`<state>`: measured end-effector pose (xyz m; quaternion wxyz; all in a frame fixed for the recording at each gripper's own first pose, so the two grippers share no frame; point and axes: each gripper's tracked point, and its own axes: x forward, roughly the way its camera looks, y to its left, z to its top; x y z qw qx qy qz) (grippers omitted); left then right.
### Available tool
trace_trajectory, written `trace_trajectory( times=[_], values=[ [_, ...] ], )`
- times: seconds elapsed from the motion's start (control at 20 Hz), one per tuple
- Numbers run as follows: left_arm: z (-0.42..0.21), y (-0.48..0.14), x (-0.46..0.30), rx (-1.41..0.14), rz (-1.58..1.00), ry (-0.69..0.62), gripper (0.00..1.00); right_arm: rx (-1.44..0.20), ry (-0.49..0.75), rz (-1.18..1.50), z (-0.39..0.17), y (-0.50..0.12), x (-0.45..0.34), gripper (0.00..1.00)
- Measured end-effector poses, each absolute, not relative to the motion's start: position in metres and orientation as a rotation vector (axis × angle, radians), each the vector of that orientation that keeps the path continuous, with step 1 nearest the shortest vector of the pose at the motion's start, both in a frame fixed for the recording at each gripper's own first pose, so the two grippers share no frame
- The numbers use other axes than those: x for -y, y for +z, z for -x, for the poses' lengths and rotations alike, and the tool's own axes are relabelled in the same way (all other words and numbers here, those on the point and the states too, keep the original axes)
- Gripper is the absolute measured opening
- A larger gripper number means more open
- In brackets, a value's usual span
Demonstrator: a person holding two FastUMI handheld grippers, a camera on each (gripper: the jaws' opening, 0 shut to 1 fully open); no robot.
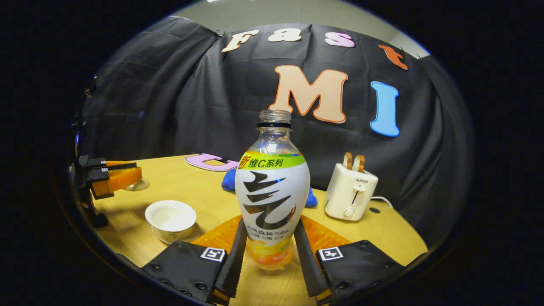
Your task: Open the teacup lid with one hand, grasp the water bottle and pour water into the teacup with the other hand; after pouring, place the water bottle on the coaster and then close the teacup lid.
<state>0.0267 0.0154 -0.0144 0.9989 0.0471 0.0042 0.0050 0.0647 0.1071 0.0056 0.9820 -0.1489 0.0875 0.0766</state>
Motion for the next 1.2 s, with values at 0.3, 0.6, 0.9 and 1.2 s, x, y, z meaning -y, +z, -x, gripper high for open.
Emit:
trace_trajectory(
  times=[0.3,0.6,0.9,1.2],
  values=[
    [-0.027,-0.015,-0.015,-0.008,-0.093,0.010,0.29,-0.103,0.097,0.713,-0.074,0.028,-0.103,0.64],
    [-0.027,-0.014,-0.015,-0.009,-0.093,0.009,0.29,-0.023,0.081,1.125,-0.076,0.023,-0.112,0.64],
    [-0.027,-0.014,-0.015,-0.009,-0.092,0.009,0.29,0.037,0.084,1.351,-0.078,0.010,-0.126,0.64],
    [-0.027,-0.015,-0.015,-0.009,-0.092,0.010,0.29,0.135,0.061,1.552,-0.069,0.003,-0.137,0.64]
  ],
)
